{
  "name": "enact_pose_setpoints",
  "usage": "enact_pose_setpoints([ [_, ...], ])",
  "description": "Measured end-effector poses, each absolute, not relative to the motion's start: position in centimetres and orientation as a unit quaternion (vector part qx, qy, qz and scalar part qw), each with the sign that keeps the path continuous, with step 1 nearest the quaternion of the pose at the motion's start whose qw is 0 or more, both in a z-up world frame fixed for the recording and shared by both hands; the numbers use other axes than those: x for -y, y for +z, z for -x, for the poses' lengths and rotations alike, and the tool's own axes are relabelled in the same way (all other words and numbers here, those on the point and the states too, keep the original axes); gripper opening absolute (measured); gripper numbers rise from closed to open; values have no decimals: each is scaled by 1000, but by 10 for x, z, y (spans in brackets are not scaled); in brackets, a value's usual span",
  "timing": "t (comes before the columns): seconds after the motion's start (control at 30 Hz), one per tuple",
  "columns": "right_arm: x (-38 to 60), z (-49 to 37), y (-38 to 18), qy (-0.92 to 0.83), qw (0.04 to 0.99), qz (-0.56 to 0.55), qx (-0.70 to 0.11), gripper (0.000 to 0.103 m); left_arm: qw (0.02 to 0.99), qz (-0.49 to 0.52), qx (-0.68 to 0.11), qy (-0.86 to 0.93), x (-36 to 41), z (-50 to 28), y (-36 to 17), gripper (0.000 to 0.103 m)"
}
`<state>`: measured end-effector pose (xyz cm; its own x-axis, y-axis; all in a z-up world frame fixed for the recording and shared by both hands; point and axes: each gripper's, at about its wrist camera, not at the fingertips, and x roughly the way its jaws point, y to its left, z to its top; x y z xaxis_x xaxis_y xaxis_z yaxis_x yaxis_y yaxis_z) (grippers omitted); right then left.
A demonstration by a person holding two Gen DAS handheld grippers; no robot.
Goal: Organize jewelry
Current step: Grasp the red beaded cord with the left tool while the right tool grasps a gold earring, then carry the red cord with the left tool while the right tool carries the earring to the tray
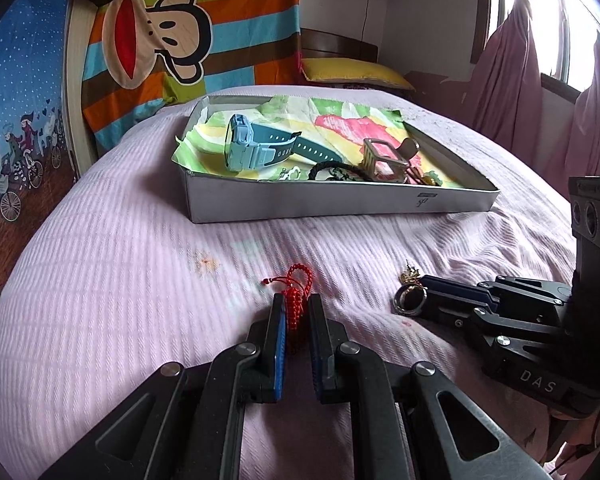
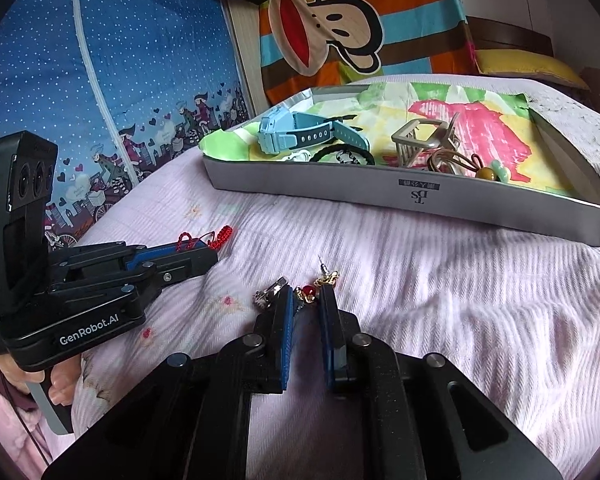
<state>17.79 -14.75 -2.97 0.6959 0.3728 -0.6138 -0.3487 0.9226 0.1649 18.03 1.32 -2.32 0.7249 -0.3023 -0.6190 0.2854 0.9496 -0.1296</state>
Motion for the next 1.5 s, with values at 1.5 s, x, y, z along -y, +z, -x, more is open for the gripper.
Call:
enact_pose_setpoints([
  [1.5,230,-240,49,138,963,-13,-232,12,941,10,-285,-184,52,-274,64,10],
])
